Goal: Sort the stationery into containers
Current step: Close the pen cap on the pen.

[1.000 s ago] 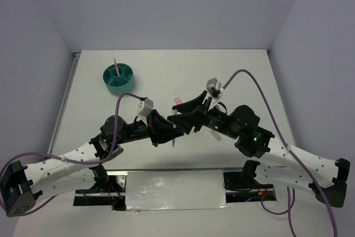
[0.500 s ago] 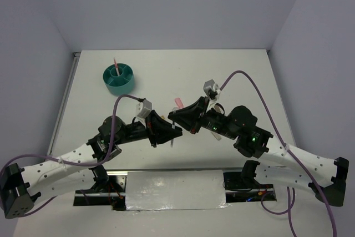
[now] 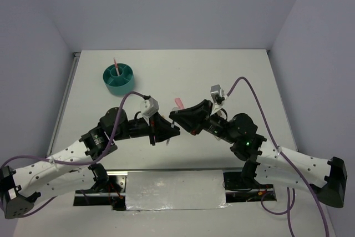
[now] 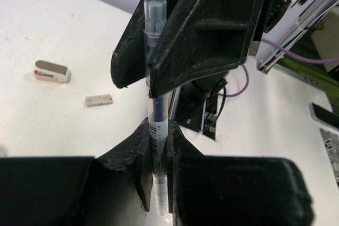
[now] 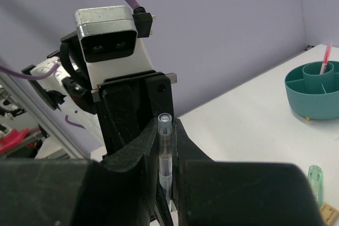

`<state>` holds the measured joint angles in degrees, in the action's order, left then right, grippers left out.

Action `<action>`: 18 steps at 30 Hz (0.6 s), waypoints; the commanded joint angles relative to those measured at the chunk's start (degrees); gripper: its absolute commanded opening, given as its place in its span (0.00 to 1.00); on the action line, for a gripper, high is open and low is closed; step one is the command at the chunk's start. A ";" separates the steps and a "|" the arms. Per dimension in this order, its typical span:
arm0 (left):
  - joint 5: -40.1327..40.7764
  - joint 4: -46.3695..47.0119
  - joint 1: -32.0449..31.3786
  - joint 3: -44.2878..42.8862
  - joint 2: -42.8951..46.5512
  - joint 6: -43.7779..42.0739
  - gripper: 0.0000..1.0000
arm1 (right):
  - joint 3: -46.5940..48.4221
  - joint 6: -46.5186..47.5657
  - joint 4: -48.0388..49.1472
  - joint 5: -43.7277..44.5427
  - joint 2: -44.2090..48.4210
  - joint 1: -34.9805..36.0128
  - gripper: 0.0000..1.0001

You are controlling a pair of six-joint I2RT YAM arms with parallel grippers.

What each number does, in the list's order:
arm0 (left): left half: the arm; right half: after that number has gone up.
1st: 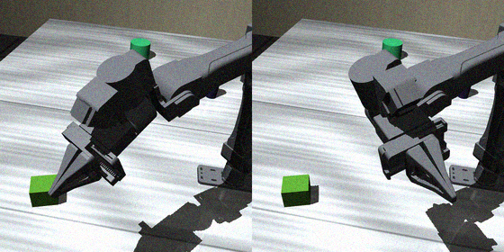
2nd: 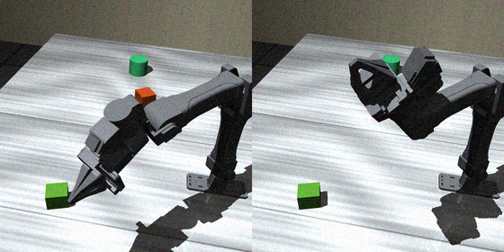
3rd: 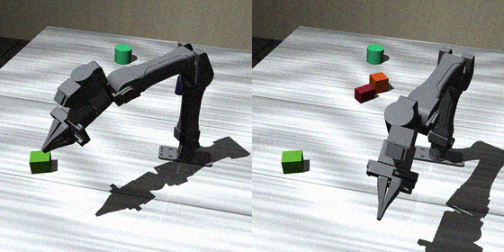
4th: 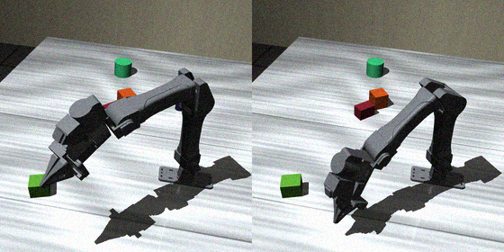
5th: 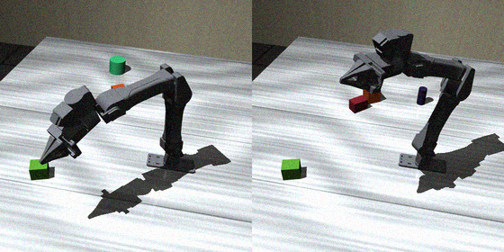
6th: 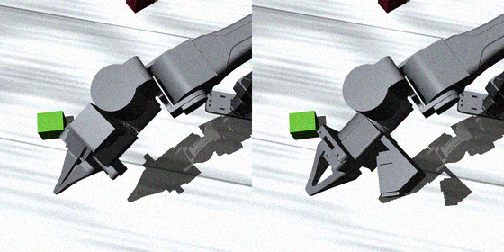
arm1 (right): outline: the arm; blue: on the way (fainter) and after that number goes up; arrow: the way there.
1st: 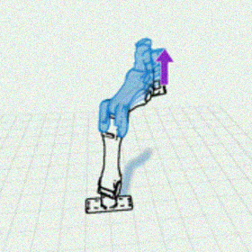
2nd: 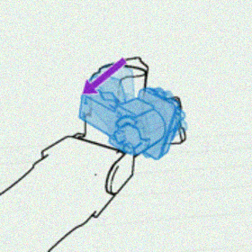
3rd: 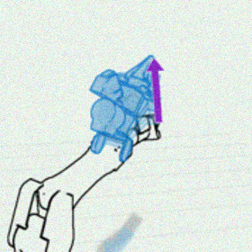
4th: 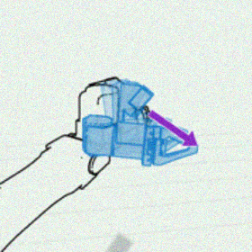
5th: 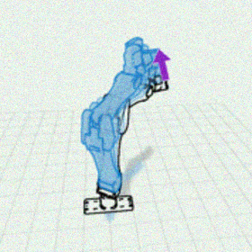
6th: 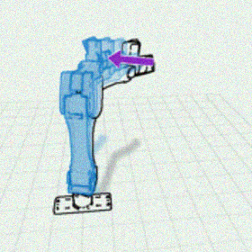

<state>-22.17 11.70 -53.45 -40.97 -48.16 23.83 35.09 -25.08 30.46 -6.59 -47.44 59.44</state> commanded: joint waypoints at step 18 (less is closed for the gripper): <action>-7.08 12.02 6.34 -13.78 1.85 -3.10 0.00 | -7.67 0.82 -6.98 -0.70 -17.67 9.90 0.00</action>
<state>-25.63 -3.46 -47.77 -47.59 -47.66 19.77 32.49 -24.38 45.74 3.29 -56.47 64.25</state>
